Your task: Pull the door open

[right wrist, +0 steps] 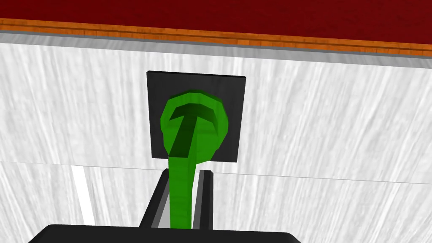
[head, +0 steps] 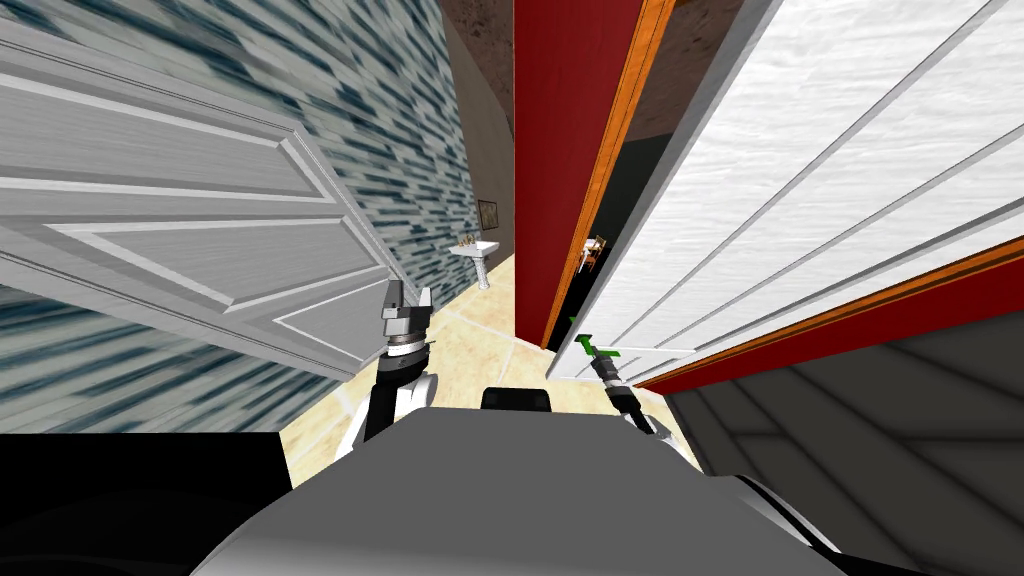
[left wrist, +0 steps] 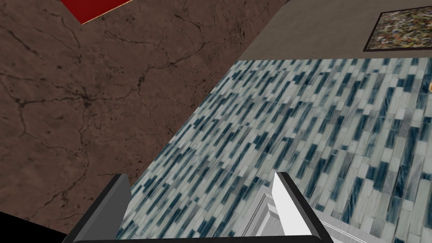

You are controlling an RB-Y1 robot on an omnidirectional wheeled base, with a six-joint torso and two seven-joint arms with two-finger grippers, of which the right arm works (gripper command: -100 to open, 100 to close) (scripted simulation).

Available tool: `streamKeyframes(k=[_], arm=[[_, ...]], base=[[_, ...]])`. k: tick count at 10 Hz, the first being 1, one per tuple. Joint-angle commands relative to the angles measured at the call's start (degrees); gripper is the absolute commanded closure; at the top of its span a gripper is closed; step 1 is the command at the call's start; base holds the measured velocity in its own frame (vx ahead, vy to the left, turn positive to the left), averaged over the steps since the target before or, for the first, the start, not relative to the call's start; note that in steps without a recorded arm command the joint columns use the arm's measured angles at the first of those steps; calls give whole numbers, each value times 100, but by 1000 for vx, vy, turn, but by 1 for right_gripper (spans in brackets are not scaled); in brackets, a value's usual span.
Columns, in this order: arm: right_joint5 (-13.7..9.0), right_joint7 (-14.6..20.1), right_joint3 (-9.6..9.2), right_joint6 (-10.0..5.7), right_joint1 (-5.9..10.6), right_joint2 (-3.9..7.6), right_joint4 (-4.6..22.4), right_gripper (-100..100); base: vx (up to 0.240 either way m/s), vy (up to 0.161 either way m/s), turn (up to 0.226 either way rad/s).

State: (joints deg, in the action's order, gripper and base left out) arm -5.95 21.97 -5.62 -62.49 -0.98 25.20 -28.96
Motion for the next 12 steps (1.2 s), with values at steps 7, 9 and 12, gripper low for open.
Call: streamKeyframes(k=[7, 9, 12], arm=[[149, 233, -268, -534, -299, 165, 110, 100], [199, 268, -349, -760, -422, 226, 121, 100], [257, 309, -443, -1020, -564, 296, 133, 100]], base=[[-121, -44, 41], [-85, -34, 19], [-73, -43, 9]])
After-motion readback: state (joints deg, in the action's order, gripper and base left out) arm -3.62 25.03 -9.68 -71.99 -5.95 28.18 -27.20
